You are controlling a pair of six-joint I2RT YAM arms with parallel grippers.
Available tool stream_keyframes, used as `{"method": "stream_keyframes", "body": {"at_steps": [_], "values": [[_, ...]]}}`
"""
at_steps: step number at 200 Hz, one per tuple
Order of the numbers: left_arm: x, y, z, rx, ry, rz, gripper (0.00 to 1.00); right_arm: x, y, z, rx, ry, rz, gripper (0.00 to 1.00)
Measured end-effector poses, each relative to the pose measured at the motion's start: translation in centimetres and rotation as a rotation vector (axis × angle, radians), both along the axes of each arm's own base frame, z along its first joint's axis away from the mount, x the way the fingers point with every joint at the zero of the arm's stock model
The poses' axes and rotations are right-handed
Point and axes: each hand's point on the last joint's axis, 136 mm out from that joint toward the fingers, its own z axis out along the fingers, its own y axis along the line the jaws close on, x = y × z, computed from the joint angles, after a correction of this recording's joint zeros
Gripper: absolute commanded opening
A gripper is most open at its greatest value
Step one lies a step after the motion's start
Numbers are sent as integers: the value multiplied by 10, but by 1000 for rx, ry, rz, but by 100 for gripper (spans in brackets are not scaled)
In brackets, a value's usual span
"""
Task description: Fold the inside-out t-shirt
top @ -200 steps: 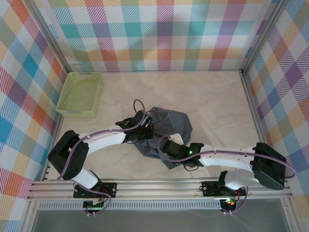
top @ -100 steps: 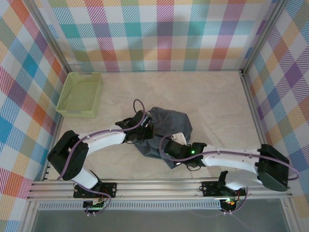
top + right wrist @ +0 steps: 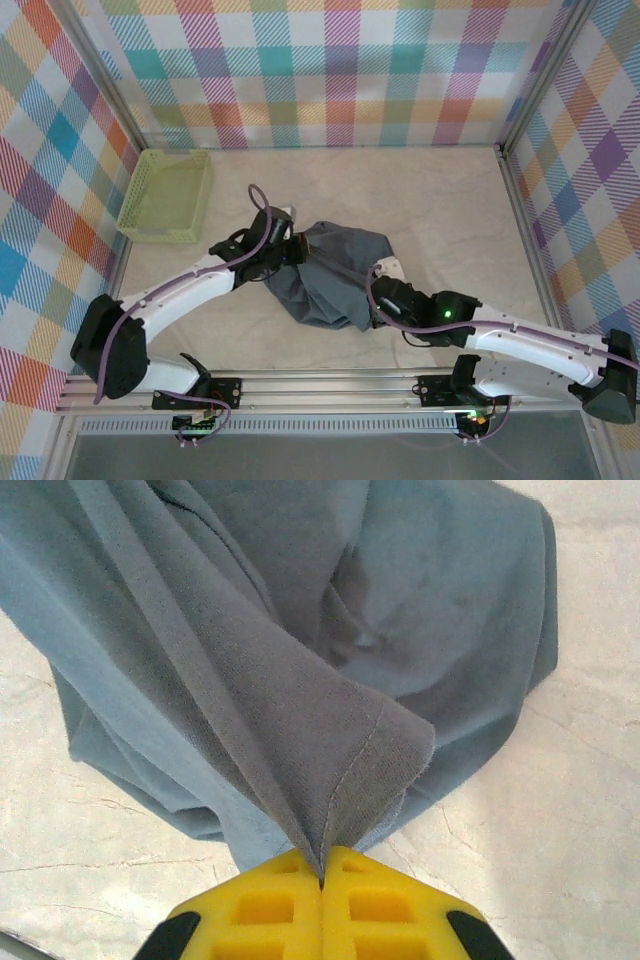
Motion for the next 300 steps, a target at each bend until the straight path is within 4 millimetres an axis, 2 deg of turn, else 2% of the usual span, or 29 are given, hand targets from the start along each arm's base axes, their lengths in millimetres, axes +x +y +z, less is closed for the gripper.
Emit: {"method": "stream_keyframes", "body": {"at_steps": [23, 45, 65, 78, 97, 113, 123, 136, 145, 153, 171, 185, 206, 223, 242, 258, 268, 284, 300], "values": [[-4, 17, 37, 11, -81, 23, 0, 9, 11, 23, 56, -36, 20, 0], [-11, 34, 93, -8, -200, 47, 0, 25, 18, 50, 115, -68, -4, 0], [-17, 36, 134, -63, -280, 35, 0, 51, 8, 65, 163, -82, -85, 0], [-20, 26, 142, -89, -290, 2, 0, 66, -5, 70, 187, -80, -147, 0], [-27, -9, 129, -90, -263, -82, 0, 81, -36, 69, 199, -64, -257, 0], [-43, -62, 105, -69, -211, -208, 5, 87, -73, 63, 182, -32, -390, 0], [-55, -97, 86, -55, -175, -290, 14, 88, -99, 59, 176, -12, -486, 0], [-68, -132, 60, -38, -132, -371, 34, 85, -129, 53, 175, 10, -602, 0], [-78, -146, 42, -28, -93, -408, 44, 79, -148, 47, 173, 23, -674, 0], [-82, -149, 29, -13, -65, -419, 51, 72, -160, 40, 166, 37, -722, 0], [-76, -134, 11, 30, -28, -378, 57, 57, -178, 23, 141, 77, -793, 0], [-56, -107, 4, 51, -1, -288, 64, 51, -184, 12, 122, 107, -818, 0], [-6, -37, -10, 131, 46, -51, 72, 48, -186, -1, 97, 141, -829, 0], [22, 17, -22, 192, 84, 110, 75, 48, -185, -7, 86, 154, -831, 0], [38, 51, -39, 221, 127, 208, 77, 49, -184, -10, 90, 159, -826, 0], [44, 62, -60, 233, 182, 230, 72, 51, -182, -12, 94, 165, -822, 0], [46, 63, -73, 230, 219, 227, 65, 52, -181, -13, 96, 167, -820, 0], [45, 57, -94, 219, 280, 204, 58, 54, -179, -15, 95, 174, -815, 0], [42, 49, -109, 205, 327, 168, 42, 57, -177, -17, 94, 183, -810, 0]]}}
